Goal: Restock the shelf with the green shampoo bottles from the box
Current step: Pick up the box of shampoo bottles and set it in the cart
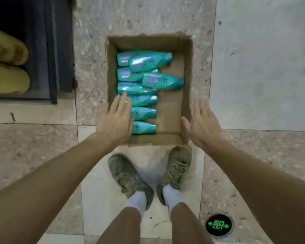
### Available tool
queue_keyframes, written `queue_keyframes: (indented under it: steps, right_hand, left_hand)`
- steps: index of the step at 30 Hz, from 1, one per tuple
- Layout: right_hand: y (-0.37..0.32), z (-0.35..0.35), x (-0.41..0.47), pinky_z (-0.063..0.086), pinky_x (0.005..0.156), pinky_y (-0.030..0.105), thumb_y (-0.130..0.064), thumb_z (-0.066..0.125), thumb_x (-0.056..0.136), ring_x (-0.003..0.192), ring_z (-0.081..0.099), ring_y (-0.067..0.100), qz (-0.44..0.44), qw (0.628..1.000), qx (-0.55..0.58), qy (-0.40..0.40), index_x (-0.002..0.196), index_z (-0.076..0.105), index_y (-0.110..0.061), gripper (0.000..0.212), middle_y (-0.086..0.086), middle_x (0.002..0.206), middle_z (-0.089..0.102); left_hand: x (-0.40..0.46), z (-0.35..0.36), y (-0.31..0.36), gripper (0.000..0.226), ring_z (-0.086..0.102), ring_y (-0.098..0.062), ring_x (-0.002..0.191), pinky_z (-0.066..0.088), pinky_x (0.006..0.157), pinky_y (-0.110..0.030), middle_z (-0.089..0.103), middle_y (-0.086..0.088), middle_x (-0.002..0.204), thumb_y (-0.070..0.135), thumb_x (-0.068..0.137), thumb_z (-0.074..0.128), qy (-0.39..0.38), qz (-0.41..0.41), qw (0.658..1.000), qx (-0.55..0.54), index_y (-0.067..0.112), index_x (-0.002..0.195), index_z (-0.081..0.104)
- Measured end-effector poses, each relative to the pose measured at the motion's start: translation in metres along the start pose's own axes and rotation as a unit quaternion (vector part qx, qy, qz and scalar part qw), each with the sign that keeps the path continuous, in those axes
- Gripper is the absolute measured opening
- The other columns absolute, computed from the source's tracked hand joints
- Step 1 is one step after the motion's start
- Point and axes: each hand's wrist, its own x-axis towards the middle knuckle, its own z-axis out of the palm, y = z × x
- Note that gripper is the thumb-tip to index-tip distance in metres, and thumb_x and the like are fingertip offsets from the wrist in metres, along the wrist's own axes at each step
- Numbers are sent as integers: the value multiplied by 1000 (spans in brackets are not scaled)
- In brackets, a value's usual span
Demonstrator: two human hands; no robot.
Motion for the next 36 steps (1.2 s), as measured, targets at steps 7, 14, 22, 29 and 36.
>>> queue_keyframes:
  steps: [7, 14, 22, 29, 36]
  right_hand:
    - [-3, 77, 78, 29, 113, 52, -30, 63, 87, 142, 23, 38, 57, 985, 59, 149, 150, -4, -5, 96, 21, 158, 12]
    - [0, 65, 79, 46, 92, 56, 0, 60, 78, 113, 53, 46, 70, 978, 69, 182, 149, -6, -20, 100, 19, 148, 38]
    - [-20, -69, 25, 49, 83, 51, -7, 69, 77, 103, 56, 43, 15, 988, 34, 151, 152, 3, -16, 100, 21, 137, 46]
    - [-24, -271, -81, 46, 70, 43, -8, 59, 79, 89, 56, 42, -5, 987, 56, 151, 152, 3, -15, 93, 21, 122, 52]
    - [-19, -566, -210, 46, 82, 43, -13, 60, 75, 105, 55, 40, -4, 979, 52, 197, 152, 6, -16, 94, 18, 126, 53]
  left_hand:
    - [64, 72, -48, 89, 39, -52, 128, 35, 103, -55, 11, -32, 155, 22, 88, 55, 96, -141, 981, -89, 5, 152, -5]
    - [64, 75, -62, 107, 62, -44, 83, 44, 68, -43, 63, -31, 102, -9, 73, 55, 119, -118, 972, -167, 24, 150, -13]
    - [8, -50, -61, 97, 60, -50, 85, 46, 71, -48, 63, -34, 95, 3, 72, 55, 92, -157, 972, -146, 17, 153, 4]
    - [-89, -256, -37, 94, 62, -45, 74, 42, 60, -40, 67, -27, 82, 4, 70, 58, 149, -158, 961, -171, 26, 151, 18]
    - [-184, -552, 8, 93, 63, -47, 79, 36, 55, -37, 69, -29, 89, 21, 59, 45, 229, -133, 948, -178, 51, 143, 18]
